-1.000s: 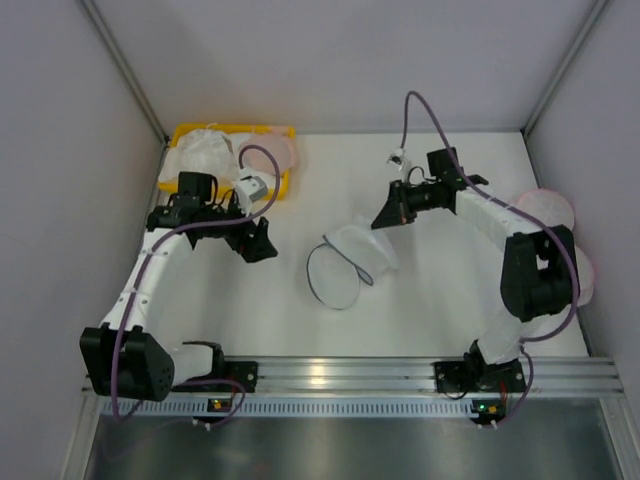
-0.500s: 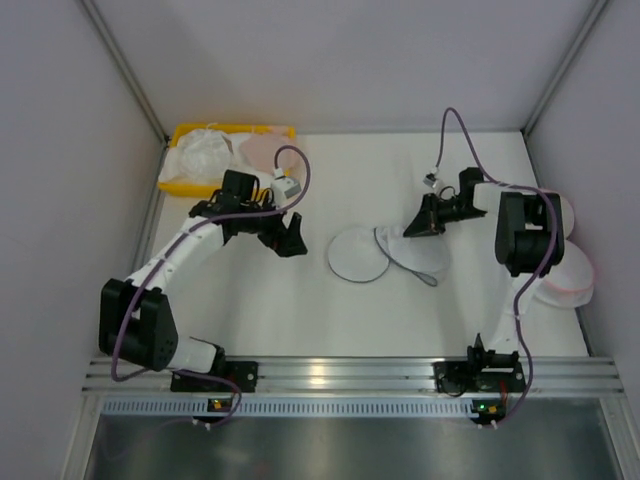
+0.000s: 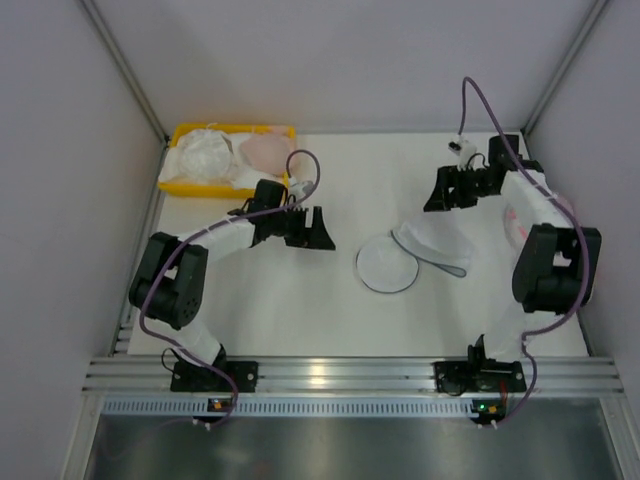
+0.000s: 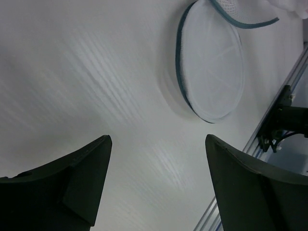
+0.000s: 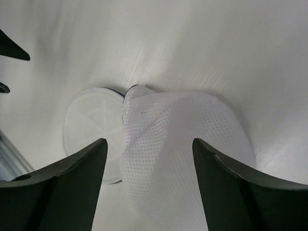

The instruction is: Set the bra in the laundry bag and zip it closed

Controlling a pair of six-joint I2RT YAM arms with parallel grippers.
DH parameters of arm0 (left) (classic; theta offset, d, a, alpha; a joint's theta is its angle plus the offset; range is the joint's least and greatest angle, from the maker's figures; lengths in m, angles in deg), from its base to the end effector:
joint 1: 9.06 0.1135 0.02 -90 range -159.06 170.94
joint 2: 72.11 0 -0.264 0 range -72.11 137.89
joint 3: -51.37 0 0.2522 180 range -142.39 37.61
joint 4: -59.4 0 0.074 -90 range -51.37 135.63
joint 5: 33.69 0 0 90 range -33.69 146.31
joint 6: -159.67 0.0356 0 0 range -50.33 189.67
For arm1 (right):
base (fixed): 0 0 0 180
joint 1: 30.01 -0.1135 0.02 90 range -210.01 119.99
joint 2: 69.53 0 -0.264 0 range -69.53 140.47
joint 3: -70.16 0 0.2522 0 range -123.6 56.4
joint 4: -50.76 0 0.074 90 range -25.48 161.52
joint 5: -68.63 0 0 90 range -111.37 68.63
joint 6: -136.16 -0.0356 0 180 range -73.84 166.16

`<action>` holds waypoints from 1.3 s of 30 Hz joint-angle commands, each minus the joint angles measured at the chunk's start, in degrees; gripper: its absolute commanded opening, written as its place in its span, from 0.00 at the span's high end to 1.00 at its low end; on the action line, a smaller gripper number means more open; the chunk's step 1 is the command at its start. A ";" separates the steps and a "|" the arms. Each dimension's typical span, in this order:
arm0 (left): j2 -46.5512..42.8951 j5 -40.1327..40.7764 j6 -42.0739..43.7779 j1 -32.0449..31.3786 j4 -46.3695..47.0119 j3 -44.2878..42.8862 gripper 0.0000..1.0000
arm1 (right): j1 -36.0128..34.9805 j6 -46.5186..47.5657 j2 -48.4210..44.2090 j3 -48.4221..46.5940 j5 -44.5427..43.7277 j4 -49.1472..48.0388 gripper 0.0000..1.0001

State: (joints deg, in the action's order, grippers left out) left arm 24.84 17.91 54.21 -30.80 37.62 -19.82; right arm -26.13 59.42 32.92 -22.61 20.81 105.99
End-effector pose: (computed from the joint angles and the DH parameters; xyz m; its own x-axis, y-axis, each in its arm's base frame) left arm 0.3149 -0.1494 0.1908 -0.8417 0.1107 -0.5285 0.4725 0.6248 -0.6216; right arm 0.3689 -0.0011 0.2380 -0.8258 -0.1144 -0.5522 -0.4349 0.7524 0.4946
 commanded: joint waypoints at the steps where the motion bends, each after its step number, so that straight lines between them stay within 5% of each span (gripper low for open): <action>1: -0.97 -4.77 -14.30 -4.17 15.01 3.63 0.15 | -0.80 8.86 -11.28 3.30 -8.05 4.05 0.27; 8: 6.04 1.91 -27.51 -10.95 21.53 4.70 0.19 | -6.49 17.24 -20.27 15.71 -20.80 3.27 0.29; 15: 14.05 7.81 -32.34 -15.70 22.86 0.83 0.38 | -13.45 15.92 -24.84 20.12 -26.88 0.62 0.29; 19: 14.59 5.53 -32.97 -15.71 24.44 -1.45 0.63 | -16.26 16.45 -26.51 21.34 -28.02 0.89 0.31; 22: 10.99 2.54 -32.61 -15.70 26.81 -1.20 0.99 | -17.15 16.36 -26.61 21.35 -30.04 -0.16 0.31; 31: -3.86 -8.18 -35.25 -15.62 29.02 0.29 1.00 | -14.61 16.80 -19.86 17.40 -34.53 -4.99 0.42; 35: -8.60 -10.39 -37.53 -15.62 29.02 0.91 1.00 | -11.71 15.14 -13.61 11.25 -31.64 -5.00 0.65; 39: -10.20 -11.44 -41.56 -14.22 29.10 1.00 1.00 | -6.44 12.06 -7.02 -0.23 -18.59 -0.01 0.88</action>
State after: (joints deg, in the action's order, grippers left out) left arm 16.44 10.05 16.74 -46.10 63.57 -19.29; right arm -36.32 74.13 23.19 -13.73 -7.74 104.83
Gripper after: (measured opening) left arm 0.043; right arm 0.170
